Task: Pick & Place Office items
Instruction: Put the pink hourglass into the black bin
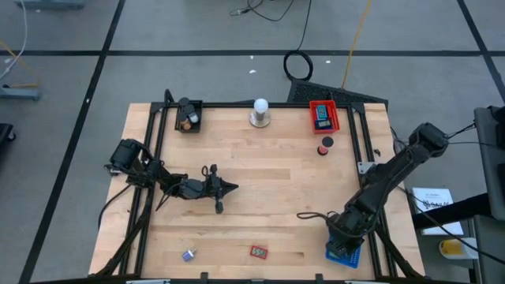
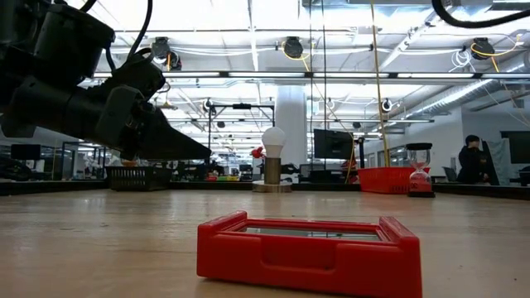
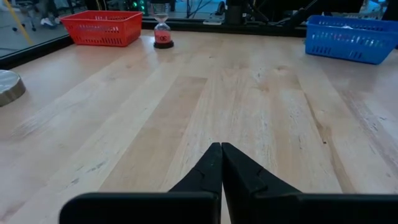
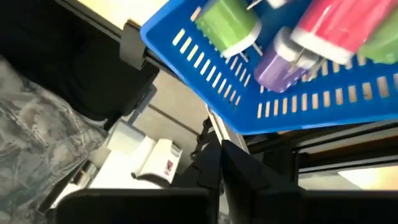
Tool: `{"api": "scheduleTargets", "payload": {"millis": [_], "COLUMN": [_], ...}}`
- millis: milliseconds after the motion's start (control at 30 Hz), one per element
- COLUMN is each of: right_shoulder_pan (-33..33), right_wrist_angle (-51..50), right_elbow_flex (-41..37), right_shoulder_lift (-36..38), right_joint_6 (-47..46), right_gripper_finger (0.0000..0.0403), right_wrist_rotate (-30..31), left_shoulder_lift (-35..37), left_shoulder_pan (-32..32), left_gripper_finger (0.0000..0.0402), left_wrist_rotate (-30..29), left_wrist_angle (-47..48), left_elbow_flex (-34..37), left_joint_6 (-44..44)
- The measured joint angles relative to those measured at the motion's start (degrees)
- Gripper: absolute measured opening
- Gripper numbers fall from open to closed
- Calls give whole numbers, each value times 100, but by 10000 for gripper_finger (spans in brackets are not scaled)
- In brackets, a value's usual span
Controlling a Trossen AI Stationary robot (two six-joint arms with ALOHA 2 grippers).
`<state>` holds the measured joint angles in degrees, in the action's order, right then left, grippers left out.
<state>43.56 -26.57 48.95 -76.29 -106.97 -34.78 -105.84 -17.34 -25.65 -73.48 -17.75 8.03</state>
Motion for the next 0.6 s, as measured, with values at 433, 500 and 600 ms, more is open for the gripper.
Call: {"api": "scheduleTargets", "payload": {"millis": [433,500,600], "right_shoulder_pan": [1,1,1], "right_wrist_angle": [-1048,-1192,-1408], "right_elbow_flex": [0,0,0], "right_shoulder_lift": [560,595,597], "right_joint_6": [1046,1347,1821], "right_gripper_finger": [1,1,1], "right_wrist_rotate": [1675,2278,3362], "left_shoulder_lift": [0,0,0], "left_shoulder_pan": [0,0,0], "left_gripper_finger": [7,13,12], "left_wrist_rotate": [2,2,0], "left_wrist_angle": [36,36,42], "left_elbow_flex": [-1,-1,1], "left_joint_6": [-4,-4,-7]}}
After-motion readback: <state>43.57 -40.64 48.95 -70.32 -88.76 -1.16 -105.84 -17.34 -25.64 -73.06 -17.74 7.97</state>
